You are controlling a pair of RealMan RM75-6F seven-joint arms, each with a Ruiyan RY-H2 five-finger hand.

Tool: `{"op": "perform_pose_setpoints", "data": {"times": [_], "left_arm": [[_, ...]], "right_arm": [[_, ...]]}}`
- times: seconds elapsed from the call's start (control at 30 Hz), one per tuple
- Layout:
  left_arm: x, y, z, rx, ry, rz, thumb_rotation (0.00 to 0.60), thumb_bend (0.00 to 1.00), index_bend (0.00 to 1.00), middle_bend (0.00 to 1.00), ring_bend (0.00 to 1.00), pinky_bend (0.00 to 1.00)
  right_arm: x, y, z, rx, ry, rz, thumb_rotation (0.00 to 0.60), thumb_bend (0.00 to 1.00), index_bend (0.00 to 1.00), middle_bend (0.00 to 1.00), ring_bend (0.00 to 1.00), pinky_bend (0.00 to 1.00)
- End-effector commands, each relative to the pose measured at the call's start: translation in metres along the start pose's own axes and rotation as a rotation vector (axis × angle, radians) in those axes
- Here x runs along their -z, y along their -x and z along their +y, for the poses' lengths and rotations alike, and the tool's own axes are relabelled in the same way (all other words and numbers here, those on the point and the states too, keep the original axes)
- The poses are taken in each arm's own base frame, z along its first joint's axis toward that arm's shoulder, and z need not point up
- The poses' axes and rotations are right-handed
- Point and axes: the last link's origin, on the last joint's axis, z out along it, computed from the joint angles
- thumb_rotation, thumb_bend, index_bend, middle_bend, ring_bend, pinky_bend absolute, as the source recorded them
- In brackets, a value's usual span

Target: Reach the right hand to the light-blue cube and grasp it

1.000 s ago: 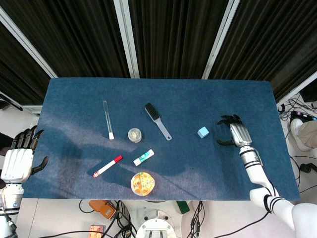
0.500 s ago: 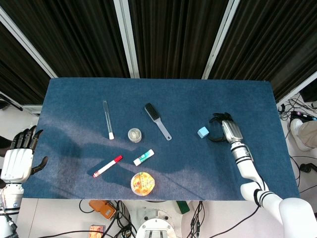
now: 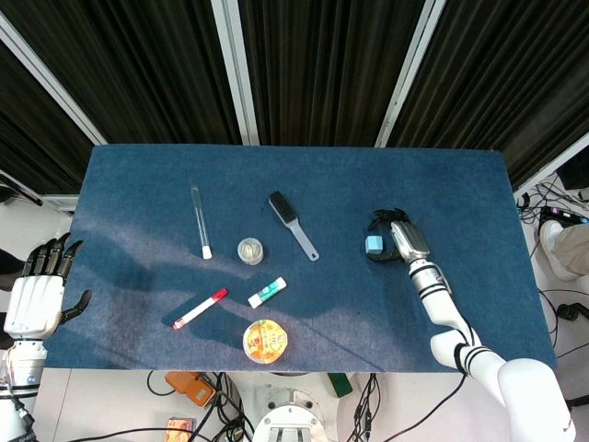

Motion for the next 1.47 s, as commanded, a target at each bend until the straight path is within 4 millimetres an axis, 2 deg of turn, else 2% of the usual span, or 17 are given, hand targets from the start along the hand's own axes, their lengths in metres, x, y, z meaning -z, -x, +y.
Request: {"op": "perform_pose_setpoints", "data": {"times": [0.03, 0.17, 0.47, 0.6, 0.7, 0.83, 1.13, 1.47], "left_arm": [[0.0, 0.0, 0.0, 0.002, 0.001, 0.0, 0.6, 0.27, 0.1, 0.0, 0.0, 0.09], [0.0, 0.0, 0.001, 0.002, 0.004, 0.0, 0.6, 0.27, 0.1, 0.0, 0.0, 0.09], [0.0, 0.001, 0.0, 0.0, 0.002, -0.002, 0.6, 0.27, 0.1, 0.0, 0.0, 0.09], [0.0, 0.0, 0.0, -0.002, 0.002, 0.0, 0.6, 0.27, 0.1, 0.0, 0.0, 0.09], [0.0, 0.0, 0.0, -0.001, 0.001, 0.001, 0.6, 0.27, 0.1, 0.0, 0.0, 0.09], [0.0, 0.0, 0.0, 0.0, 0.0, 0.001, 0.6, 0.27, 0.1, 0.0, 0.0, 0.09], [0.0, -0.001, 0.0, 0.0, -0.002, 0.005, 0.6, 0.27, 0.1, 0.0, 0.0, 0.09], [0.0, -0.001, -0.001, 0.003, -0.004, 0.009, 0.6, 0.27, 0.1, 0.0, 0.0, 0.09]], "right_arm": [[0.0, 0.001, -0.002, 0.0, -0.005, -0.004, 0.6, 0.29, 0.52, 0.24, 0.18, 0.08], [0.0, 0.0, -0.002, -0.002, -0.01, 0.006, 0.6, 0.34, 0.57, 0.24, 0.19, 0.08], [0.001, -0.011, 0.004, 0.006, 0.015, 0.033, 0.6, 0.35, 0.57, 0.24, 0.19, 0.08], [0.002, -0.015, 0.003, 0.026, 0.007, 0.055, 0.6, 0.44, 0.67, 0.24, 0.21, 0.09], [0.002, -0.024, -0.001, 0.029, -0.011, 0.083, 0.6, 0.46, 0.7, 0.24, 0.21, 0.09], [0.005, -0.045, -0.014, -0.016, -0.067, 0.156, 0.6, 0.46, 0.7, 0.24, 0.21, 0.09], [0.027, -0.091, -0.058, -0.116, -0.236, 0.302, 0.6, 0.46, 0.7, 0.24, 0.21, 0.1], [0.036, -0.106, -0.085, -0.089, -0.279, 0.319, 0.6, 0.46, 0.7, 0.24, 0.21, 0.11]]}}
